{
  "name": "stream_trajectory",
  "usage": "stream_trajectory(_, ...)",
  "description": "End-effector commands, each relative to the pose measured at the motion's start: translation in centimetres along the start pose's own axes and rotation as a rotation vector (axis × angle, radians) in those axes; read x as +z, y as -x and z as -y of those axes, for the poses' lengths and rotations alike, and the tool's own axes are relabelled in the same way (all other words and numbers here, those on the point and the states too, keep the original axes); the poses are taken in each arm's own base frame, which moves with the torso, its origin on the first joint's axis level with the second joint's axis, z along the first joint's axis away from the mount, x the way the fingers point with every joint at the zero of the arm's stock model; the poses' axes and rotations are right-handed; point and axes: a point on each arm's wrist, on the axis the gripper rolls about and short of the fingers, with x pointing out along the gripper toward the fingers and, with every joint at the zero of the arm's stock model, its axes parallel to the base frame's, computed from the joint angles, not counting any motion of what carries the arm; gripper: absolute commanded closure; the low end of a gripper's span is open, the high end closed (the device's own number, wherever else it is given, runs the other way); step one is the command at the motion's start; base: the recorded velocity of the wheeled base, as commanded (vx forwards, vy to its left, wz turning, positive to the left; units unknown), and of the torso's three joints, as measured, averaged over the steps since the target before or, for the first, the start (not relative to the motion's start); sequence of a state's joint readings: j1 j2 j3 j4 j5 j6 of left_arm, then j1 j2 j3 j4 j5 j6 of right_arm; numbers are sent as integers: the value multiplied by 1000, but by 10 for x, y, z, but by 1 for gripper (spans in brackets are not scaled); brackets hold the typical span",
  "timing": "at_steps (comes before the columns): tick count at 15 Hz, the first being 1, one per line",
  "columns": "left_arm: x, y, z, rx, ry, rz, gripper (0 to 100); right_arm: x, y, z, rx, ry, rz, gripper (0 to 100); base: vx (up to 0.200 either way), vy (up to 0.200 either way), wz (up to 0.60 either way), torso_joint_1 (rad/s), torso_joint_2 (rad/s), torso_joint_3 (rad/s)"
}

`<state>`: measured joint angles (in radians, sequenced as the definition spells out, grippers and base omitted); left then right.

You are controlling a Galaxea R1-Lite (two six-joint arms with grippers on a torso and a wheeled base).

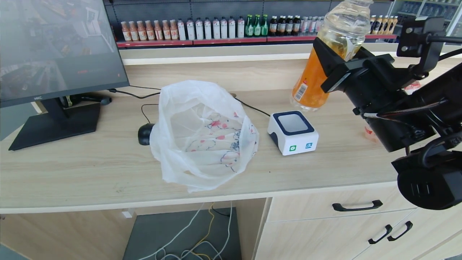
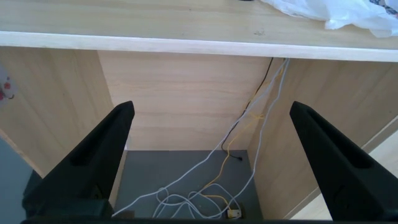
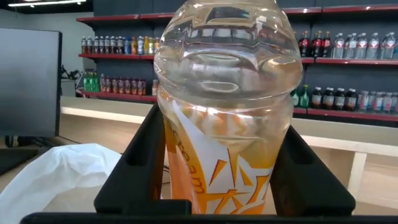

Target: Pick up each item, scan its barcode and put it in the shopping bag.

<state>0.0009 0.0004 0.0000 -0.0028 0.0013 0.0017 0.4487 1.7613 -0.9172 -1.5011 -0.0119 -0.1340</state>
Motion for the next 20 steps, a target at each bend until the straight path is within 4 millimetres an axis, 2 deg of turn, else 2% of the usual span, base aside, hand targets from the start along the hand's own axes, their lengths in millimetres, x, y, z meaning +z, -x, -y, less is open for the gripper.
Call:
stream_trajectory(1,0,0,0,1,0,1,0,-4,0,0,-14,-2,-9,100,0,200,0,-2,-2,-2)
stream_trajectory(11,0,0,0,-1,-3,1,0,-3,2,-1,-7,-6,-9,100,0,200,0,1,3,4)
stream_trajectory(16,0,0,0,-1,-3,1,0,-2,1,-9,14,-21,-5,100,0,0,0,0,0,0)
stream_trajectory(20,0,0,0,1,-3,1,0,-19,-12,-19,33,-35,-7,100,0,0,0,0,0,0)
